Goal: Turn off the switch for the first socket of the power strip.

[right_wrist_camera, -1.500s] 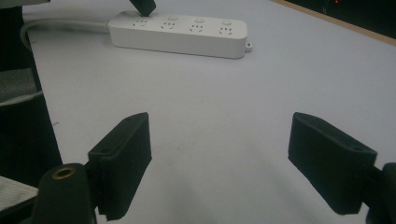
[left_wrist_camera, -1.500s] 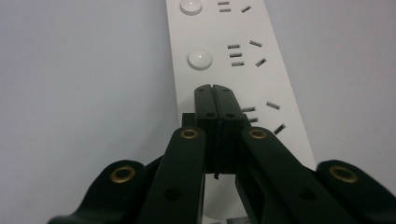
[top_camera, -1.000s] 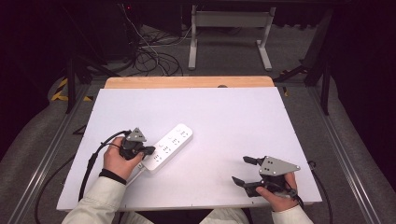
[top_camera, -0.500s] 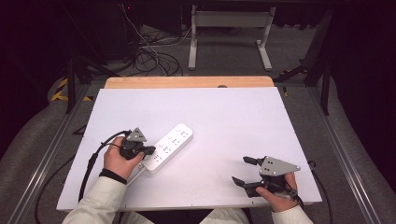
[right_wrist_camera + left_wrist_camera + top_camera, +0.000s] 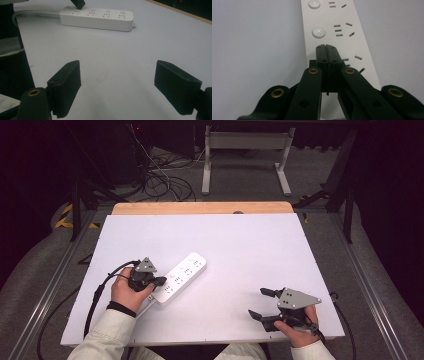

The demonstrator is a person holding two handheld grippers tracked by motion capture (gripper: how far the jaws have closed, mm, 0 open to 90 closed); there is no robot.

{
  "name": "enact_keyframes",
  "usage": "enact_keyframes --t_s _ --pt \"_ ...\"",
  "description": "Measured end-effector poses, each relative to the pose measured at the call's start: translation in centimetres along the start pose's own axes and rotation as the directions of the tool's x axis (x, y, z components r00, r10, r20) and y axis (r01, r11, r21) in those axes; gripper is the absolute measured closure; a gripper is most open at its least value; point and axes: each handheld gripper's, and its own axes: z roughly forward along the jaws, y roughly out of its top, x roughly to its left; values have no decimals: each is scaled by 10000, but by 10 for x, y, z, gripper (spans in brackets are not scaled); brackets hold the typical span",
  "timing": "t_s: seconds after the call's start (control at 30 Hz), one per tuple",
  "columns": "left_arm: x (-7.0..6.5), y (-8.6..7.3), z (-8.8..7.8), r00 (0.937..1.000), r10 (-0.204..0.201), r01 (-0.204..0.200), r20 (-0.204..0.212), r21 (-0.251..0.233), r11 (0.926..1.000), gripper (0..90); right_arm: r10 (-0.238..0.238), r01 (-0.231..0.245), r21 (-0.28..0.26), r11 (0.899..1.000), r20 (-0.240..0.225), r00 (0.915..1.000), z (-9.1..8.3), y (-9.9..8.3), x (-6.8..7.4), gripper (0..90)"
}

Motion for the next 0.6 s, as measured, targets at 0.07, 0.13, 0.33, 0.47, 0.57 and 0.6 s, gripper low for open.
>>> enact_keyframes --t_s 0.07,0.13,0.33,0.47,0.57,0.6 --pt "0 0 0 10000 1 -1 -1 1 10000 900 -11 11 16 10000 1 10000 0 0 0 214" --pt "0 -1 0 10000 -70 70 25 -103 9999 900 -16 16 16 10000 2 10000 0 0 0 214" --pt "-1 -6 1 9998 -182 181 -23 -395 9991 900 -56 56 37 10000 -9 10000 0 0 1 214" --pt "1 -6 -4 9992 -383 377 -79 -698 9968 900 -73 73 37 10000 -2 10000 0 1 1 214" --pt "0 -4 -15 9991 -402 377 -160 -1317 9906 900 -51 51 23 10000 4 10000 0 0 0 214" --pt "0 -2 -20 9992 -318 284 -223 -1396 9898 900 -38 38 33 10000 18 10000 0 1 0 214"
